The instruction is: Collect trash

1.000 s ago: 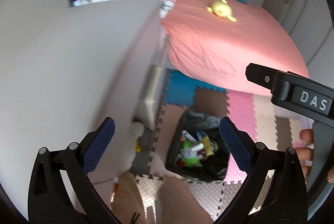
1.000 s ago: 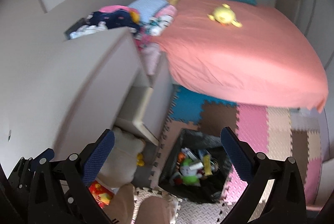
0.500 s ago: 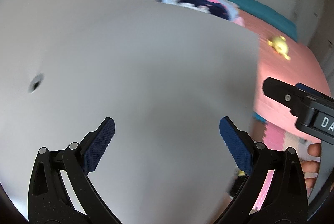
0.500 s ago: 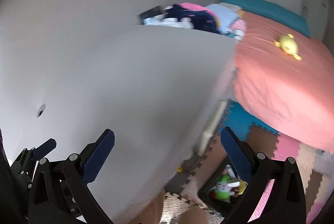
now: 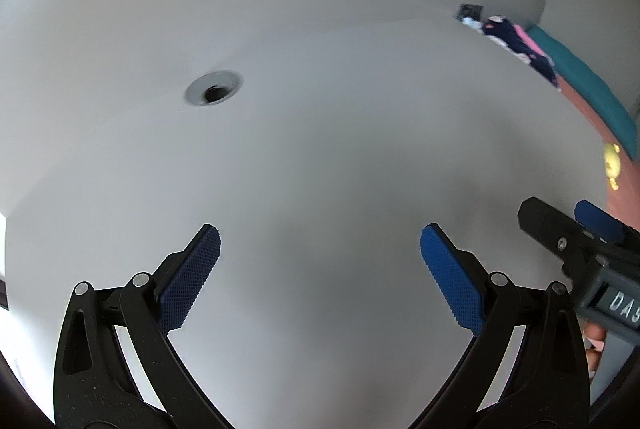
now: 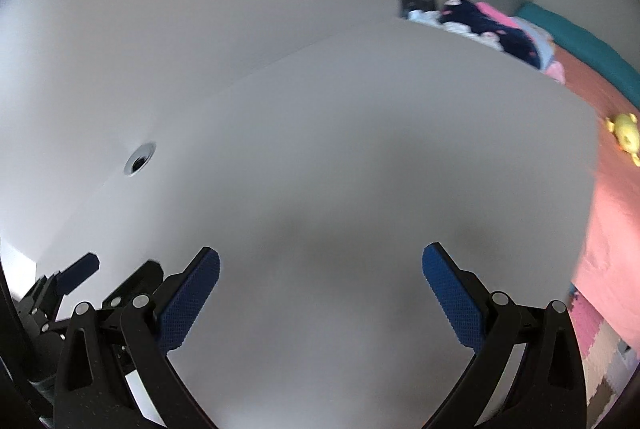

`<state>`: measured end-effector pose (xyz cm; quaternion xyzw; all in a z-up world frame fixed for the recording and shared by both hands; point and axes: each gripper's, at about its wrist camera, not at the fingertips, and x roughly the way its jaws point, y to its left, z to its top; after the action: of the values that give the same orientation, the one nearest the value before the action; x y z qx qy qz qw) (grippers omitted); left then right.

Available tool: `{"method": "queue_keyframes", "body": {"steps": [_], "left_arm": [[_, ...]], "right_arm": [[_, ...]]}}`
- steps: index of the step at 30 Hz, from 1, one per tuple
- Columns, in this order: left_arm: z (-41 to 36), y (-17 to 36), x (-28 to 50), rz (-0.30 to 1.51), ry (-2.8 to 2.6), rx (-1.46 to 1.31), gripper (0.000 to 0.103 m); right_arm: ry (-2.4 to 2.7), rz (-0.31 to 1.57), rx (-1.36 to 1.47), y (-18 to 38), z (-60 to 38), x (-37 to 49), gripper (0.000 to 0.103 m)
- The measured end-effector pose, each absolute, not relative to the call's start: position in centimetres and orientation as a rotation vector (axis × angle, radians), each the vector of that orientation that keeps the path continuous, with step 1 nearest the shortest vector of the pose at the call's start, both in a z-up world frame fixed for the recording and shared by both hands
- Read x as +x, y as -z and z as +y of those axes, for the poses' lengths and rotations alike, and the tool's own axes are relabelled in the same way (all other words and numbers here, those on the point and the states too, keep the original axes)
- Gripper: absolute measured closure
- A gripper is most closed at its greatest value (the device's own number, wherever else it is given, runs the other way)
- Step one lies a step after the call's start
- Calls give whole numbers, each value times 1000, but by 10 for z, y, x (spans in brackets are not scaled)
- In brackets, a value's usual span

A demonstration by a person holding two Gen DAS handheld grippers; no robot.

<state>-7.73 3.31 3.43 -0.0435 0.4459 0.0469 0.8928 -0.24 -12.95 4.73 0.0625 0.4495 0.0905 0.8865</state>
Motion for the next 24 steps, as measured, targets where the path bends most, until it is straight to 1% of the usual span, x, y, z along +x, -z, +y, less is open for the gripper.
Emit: {"method": "queue_keyframes", "body": {"steps": [5,11,24], "left_arm": [[65,-22,-77,938,-150,-118,6],[81,-9,-71,962,-181,-137,6],[81,-5,-61,949,-205,-101,6]], "right_arm": [[-217,943,110,-39,-106,4,2],[-200,947,83,-32,-105,12,2],[-148,972,43,-9,-110,28,2]]}}
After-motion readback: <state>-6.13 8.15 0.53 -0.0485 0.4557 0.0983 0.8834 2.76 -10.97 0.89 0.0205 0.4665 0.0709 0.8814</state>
